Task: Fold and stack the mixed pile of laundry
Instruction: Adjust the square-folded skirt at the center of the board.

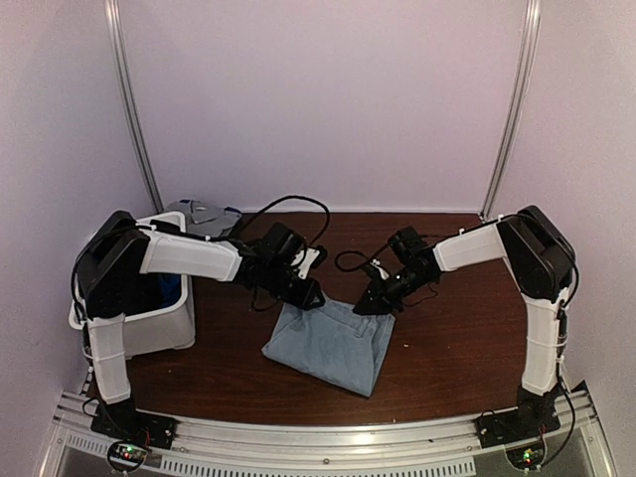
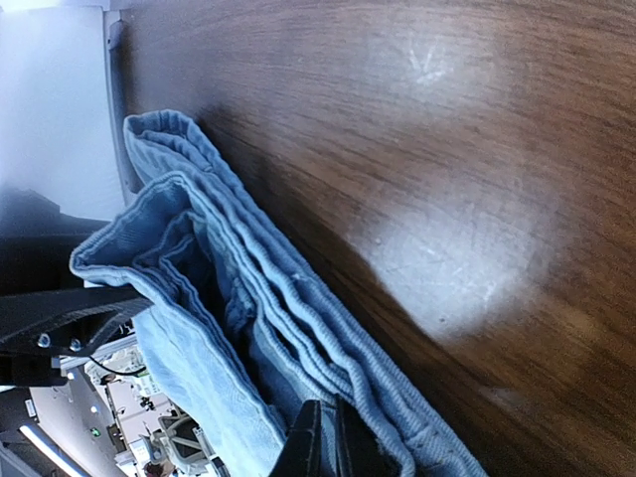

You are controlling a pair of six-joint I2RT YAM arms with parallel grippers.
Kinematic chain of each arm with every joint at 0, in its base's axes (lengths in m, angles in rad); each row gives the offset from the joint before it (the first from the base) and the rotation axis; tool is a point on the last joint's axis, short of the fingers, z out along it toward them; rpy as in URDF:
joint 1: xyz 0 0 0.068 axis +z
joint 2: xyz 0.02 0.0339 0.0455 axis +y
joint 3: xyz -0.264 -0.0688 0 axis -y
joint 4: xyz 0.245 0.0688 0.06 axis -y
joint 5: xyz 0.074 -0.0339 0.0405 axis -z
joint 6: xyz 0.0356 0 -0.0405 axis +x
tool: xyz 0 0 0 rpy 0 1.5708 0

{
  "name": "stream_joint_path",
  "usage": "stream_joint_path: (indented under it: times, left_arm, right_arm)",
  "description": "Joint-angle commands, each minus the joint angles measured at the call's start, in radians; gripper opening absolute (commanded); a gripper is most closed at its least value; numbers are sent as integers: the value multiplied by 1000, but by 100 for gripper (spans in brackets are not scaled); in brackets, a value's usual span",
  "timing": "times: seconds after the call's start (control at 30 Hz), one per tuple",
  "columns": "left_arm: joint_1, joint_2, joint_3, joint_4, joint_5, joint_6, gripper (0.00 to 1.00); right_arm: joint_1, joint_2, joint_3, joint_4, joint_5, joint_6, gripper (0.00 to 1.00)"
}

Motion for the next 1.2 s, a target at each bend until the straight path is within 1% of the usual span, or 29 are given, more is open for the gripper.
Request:
stream_joint_path:
  times: [0.0,0.2,0.23,0.33,0.4,0.47,0.53,0.6,0.7,0.77,0.9,0.97,1.17]
  left_arm:
    - [42,-22,-26,60,-13,-66,17]
    - [99,-90,-179,256,52,-176,2]
    - [106,-86,-196,278,60,-196,0]
    - [106,-64,-208,278,64,-222,0]
    - [107,-53,-217,273,52,-237,0]
    - [106,-40,-217,257,43,-237,0]
    - [106,-35,-220,257,45,-237,0]
    - [106,-34,-223,260,51,-232,0]
    - [106,-33,-221,257,54,-224,1]
    - [106,-31,-218,258,53,-219,1]
    - [106,-27,-218,266,55,-218,2]
    - [106,-22,-217,272,61,-220,2]
    - [106,-15,-208,273,62,-216,2]
  right_arm:
    - [-5,30,2,-114,114,-82,6]
    - [-9,27,-23,-132,153,-108,1]
    - [-10,25,-24,-134,158,-111,0]
    - [-18,16,-15,-133,155,-111,0]
    - [-22,-15,-5,-127,158,-106,5]
    - [-27,-58,17,-127,140,-101,16]
    - [-36,-116,37,-133,132,-87,24]
    - [-54,-169,50,-156,121,-72,30]
    - [-70,-235,35,-192,104,-38,32]
    - [-69,-264,-3,-218,93,-22,36]
    - [-58,-296,-102,-168,55,35,41]
    - [-43,-294,-128,-132,42,60,41]
    - [7,-240,-130,-64,24,116,40]
